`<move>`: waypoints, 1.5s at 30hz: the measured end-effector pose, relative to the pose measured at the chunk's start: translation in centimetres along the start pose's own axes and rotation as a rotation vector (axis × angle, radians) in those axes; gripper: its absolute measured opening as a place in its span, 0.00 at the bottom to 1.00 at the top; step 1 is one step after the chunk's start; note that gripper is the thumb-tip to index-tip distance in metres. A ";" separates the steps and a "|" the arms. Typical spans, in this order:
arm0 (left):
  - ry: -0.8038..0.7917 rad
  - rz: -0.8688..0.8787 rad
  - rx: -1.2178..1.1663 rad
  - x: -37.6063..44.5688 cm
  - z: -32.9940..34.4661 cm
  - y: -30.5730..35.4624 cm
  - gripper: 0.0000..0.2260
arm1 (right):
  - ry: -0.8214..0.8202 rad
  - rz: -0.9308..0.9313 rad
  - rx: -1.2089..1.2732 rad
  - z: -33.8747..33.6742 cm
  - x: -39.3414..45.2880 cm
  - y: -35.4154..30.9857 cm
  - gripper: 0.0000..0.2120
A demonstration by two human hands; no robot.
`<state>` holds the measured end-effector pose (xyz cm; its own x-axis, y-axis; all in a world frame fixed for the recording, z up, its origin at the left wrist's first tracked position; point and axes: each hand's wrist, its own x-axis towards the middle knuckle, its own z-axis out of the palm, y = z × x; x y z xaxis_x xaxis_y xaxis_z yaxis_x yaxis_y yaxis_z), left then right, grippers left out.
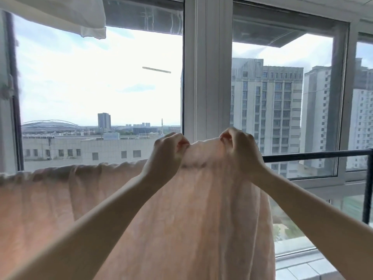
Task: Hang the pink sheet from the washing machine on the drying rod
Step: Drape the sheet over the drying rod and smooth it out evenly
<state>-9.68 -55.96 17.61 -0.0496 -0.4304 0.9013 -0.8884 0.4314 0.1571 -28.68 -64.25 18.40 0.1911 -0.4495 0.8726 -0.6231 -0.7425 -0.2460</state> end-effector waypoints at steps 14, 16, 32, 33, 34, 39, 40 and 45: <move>-0.261 0.000 0.191 0.7 6.3 4.1 0.18 | -0.103 -0.110 0.035 -3.3 -0.6 8.9 0.02; -0.279 -0.046 0.214 0.9 6.7 4.0 0.17 | -0.100 -0.027 0.087 -3.5 -0.9 10.8 0.01; -0.195 -0.255 0.208 1.3 6.5 5.9 0.19 | -0.453 0.287 0.487 -4.2 -1.9 11.1 0.07; -0.210 -0.243 0.217 1.3 6.4 6.0 0.19 | -0.484 0.308 0.492 -4.3 -1.8 10.6 0.08; -0.222 -0.228 0.223 1.3 6.3 6.0 0.17 | -0.504 0.316 0.486 -4.5 -1.9 10.1 0.10; -0.216 -0.237 0.243 0.8 5.8 5.7 0.11 | -0.410 0.277 0.413 -4.8 -1.1 9.0 0.13; -0.215 -0.247 0.238 0.7 5.7 5.7 0.09 | -0.385 0.286 0.418 -4.9 -0.5 9.1 0.11; -0.232 -0.252 0.188 0.8 5.7 6.5 0.07 | -0.330 0.293 0.460 -4.9 2.4 7.9 0.14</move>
<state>-18.06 -58.05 16.99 0.0983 -0.6815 0.7252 -0.9530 0.1454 0.2659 -36.85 -68.72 20.62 0.3319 -0.7412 0.5835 -0.3096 -0.6699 -0.6748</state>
